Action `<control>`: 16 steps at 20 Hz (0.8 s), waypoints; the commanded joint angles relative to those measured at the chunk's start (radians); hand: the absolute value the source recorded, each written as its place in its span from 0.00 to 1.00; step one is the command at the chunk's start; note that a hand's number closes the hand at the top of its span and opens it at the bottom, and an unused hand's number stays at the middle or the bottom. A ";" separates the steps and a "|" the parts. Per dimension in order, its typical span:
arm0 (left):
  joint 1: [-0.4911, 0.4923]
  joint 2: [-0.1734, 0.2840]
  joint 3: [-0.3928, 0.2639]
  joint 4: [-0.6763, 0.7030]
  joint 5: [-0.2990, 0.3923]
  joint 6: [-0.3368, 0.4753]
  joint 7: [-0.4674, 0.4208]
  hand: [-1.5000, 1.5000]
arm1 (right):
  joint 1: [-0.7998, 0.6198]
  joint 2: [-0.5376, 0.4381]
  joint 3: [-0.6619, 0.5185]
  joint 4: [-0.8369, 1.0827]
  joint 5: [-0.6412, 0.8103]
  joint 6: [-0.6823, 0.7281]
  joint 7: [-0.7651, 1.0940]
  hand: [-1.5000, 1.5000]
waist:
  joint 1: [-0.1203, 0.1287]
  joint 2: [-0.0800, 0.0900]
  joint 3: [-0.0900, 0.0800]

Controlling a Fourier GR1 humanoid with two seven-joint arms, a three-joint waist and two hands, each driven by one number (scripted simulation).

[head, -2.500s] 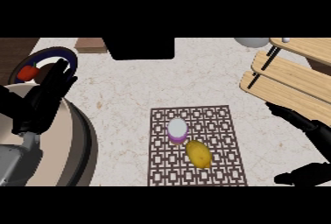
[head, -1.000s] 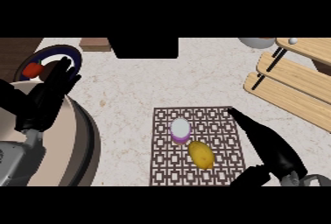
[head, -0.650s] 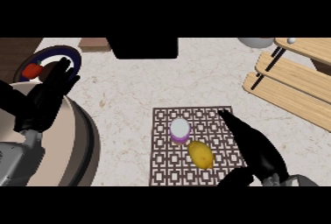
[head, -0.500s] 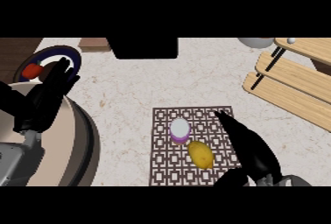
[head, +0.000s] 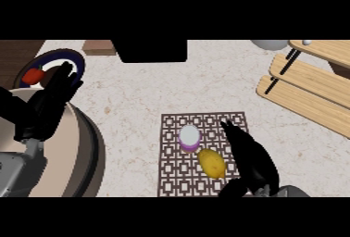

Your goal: Pick the lemon from the placemat and place it in the tiered shelf

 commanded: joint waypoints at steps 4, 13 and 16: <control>0.159 -0.054 -0.067 0.124 0.005 0.001 0.067 0.50 | -0.019 0.062 0.020 0.082 0.084 -0.052 0.002 0.00 | 0.008 0.029 -0.038; 0.163 -0.053 -0.057 0.116 0.007 0.001 0.062 0.50 | -0.030 0.123 0.015 0.194 0.109 -0.095 -0.066 0.00 | 0.020 0.033 -0.038; 0.144 -0.073 -0.071 0.117 0.013 -0.001 0.070 0.50 | -0.035 0.162 0.039 0.215 0.106 -0.099 -0.091 0.00 | 0.014 0.035 -0.038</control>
